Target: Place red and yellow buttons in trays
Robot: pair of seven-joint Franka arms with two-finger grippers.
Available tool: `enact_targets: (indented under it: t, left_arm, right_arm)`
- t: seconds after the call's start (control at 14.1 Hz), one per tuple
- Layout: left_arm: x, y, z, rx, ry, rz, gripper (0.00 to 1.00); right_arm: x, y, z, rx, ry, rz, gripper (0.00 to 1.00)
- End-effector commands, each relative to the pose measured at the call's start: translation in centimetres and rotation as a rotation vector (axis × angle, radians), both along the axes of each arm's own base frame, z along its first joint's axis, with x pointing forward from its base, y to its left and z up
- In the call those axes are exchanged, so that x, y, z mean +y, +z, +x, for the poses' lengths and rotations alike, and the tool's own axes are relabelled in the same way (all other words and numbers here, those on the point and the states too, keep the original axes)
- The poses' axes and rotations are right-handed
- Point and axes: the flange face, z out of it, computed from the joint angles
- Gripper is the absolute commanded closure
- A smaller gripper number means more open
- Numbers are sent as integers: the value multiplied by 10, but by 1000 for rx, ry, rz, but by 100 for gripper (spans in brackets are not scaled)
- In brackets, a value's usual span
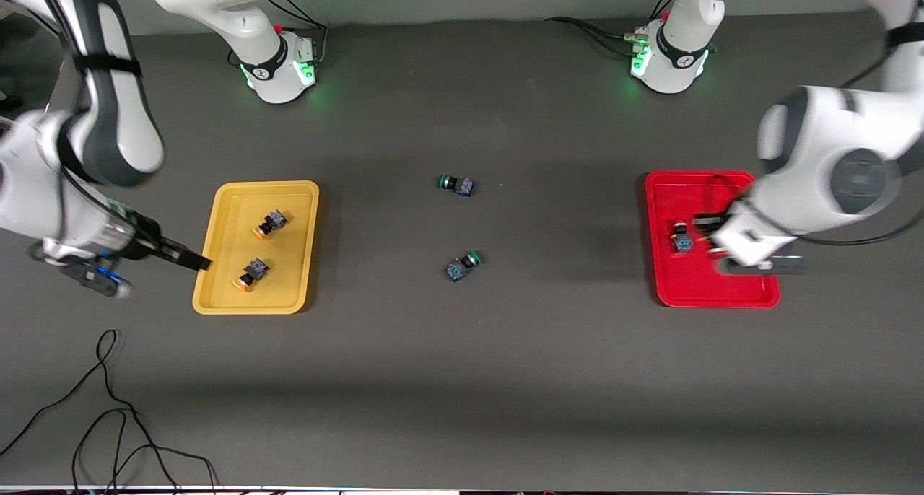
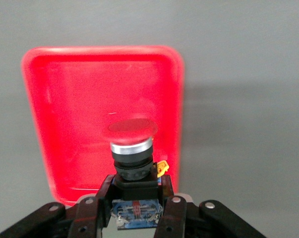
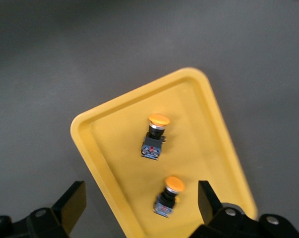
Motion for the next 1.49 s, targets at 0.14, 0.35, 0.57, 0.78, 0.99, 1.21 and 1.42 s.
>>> enact_targets:
  t: [0.14,0.35,0.57,0.78,0.99,1.21,1.42]
  left_arm:
    - [60,-116,-49,-81,-72,37,69]
    - [81,-174,-66,-110,-59,7,62]
    - [85,-176,-63,-101,-60,6,1]
    - [94,-115,-34,-58,-81,32,0]
    - [101,-19,-8,2,-97,22,0]
    - [93,66,-10,-31,-90,-15,0]
    - [66,123,-15,-71,-102,-44,0]
  right_arm:
    - [16,109,-32,-108,285,-153,0]
    - [22,152,-47,-32,288,-85,0]
    - [32,192,-63,-80,358,-71,0]
    - [42,207,-77,-100,363,5,0]
    - [45,194,-64,-102,355,28,0]
    - [48,195,-64,-106,353,27,0]
    - [48,178,-59,-64,363,32,0]
